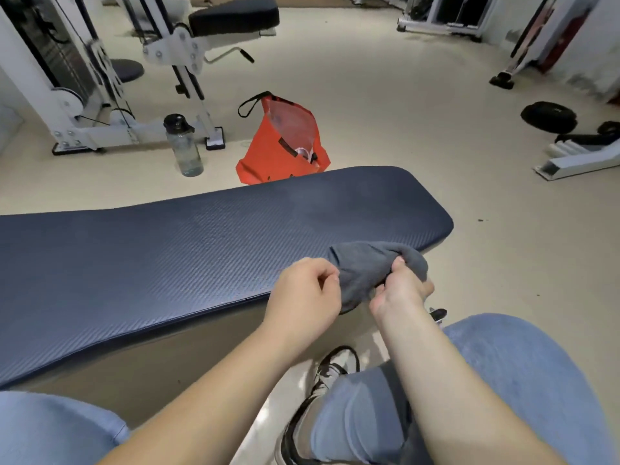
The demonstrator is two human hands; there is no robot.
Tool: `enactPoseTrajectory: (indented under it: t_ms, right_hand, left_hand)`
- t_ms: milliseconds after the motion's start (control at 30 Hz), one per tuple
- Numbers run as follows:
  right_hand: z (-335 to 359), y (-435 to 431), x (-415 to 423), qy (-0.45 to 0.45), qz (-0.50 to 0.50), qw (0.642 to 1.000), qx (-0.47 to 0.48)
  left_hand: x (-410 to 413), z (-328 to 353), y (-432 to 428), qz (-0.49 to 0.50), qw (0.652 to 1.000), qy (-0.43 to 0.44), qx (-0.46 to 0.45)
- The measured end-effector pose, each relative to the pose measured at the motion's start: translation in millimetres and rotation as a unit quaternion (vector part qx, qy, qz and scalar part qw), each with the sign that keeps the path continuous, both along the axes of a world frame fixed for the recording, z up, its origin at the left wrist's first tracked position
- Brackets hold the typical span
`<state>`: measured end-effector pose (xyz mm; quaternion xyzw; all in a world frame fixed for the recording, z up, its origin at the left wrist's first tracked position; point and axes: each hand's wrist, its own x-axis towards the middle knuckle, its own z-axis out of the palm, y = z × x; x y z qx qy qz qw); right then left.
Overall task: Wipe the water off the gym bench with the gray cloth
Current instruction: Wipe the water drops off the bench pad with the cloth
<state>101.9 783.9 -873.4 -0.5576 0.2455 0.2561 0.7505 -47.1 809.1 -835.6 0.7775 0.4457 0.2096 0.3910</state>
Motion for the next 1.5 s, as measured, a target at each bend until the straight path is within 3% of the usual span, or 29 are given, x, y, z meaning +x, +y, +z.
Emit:
enactPoseTrajectory:
  t_ms: [200,500,600,700,833,900,1033,1233,1333,1400,1500]
  right_hand:
    - [17.4,8.6,84.5,-0.011,-0.014,0.997,-0.081]
    - [21.8,32.1,167.0,-0.183,0.071,0.952,-0.236]
    - [15.3,40.4,197.3,-0.271,0.197,0.889,-0.310]
    - [20.0,57.1,222.6,-0.333,0.328,0.822,-0.326]
    - [25.4,99.7,243.8,-0.408,0.433,0.717,-0.363]
    - [24.9,123.5,249.4,-0.417,0.454,0.692,-0.375]
    - [24.9,160.1,259.2,-0.376,0.425,0.702,-0.430]
    - [32.5,192.5,246.2,-0.354,0.510,0.569,-0.539]
    - [38.5,206.9,238.2,-0.361,0.530,0.539,-0.545]
    - [37.4,219.8,226.7,-0.390,0.545,0.507,-0.542]
    - [32.6,248.7,192.3,-0.459,0.575,0.428,-0.525]
  left_hand:
    - [77.0,-4.0,16.5,-0.123,0.987,0.067,0.076]
    - [144.3,-0.1,72.8,-0.159,0.972,0.085,0.153]
    - [153.9,-3.1,93.5,-0.173,0.962,0.102,0.186]
    - [164.0,-7.3,116.9,-0.180,0.958,0.106,0.196]
    - [179.9,-13.9,142.1,-0.155,0.965,0.089,0.193]
    - [183.9,-15.3,153.6,-0.144,0.964,0.096,0.204]
    - [178.4,-15.8,190.6,-0.114,0.957,0.147,0.222]
    - [147.2,-20.6,234.4,-0.066,0.957,0.175,0.220]
    - [131.0,-23.5,243.8,-0.056,0.961,0.172,0.211]
    - [120.1,-25.1,249.0,-0.049,0.963,0.165,0.209]
    - [99.6,-25.7,255.2,-0.032,0.965,0.158,0.205]
